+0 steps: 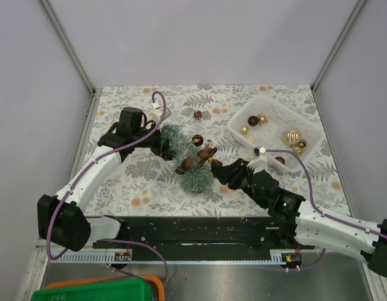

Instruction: Decorate the small christmas tree

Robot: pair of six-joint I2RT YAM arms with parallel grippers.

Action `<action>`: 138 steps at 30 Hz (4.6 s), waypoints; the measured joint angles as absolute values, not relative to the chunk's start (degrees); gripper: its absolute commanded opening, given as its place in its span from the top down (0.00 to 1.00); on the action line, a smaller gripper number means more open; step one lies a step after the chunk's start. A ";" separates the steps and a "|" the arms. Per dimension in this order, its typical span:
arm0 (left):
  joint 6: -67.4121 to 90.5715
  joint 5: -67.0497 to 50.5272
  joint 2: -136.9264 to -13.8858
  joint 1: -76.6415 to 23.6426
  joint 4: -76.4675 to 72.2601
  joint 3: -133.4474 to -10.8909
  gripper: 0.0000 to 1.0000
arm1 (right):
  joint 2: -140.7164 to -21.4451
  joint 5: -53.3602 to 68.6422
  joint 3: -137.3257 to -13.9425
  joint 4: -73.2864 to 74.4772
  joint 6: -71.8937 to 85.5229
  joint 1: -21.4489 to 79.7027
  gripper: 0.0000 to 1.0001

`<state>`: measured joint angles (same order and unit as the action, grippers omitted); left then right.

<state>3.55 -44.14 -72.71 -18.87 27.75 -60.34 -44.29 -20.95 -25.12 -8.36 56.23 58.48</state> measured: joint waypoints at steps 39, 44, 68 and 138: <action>1.72 -42.59 -72.71 -18.92 30.65 -60.40 0.01 | -45.71 -19.81 -19.44 -13.89 56.84 58.48 0.60; 1.72 -42.61 -72.71 -18.92 31.05 -60.40 0.01 | -46.54 -19.57 -17.93 -15.70 56.86 58.48 0.59; 1.52 -42.54 -72.69 -18.92 31.51 -60.42 0.01 | -43.20 -16.93 -19.73 -15.31 53.01 58.48 0.62; 1.28 -42.17 -72.10 -18.92 33.41 -61.93 0.01 | -43.51 -17.96 -19.33 -19.03 47.16 58.48 0.48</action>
<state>1.28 -42.17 -72.10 -18.92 33.41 -61.93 -43.51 -17.96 -19.33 -19.03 47.16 58.48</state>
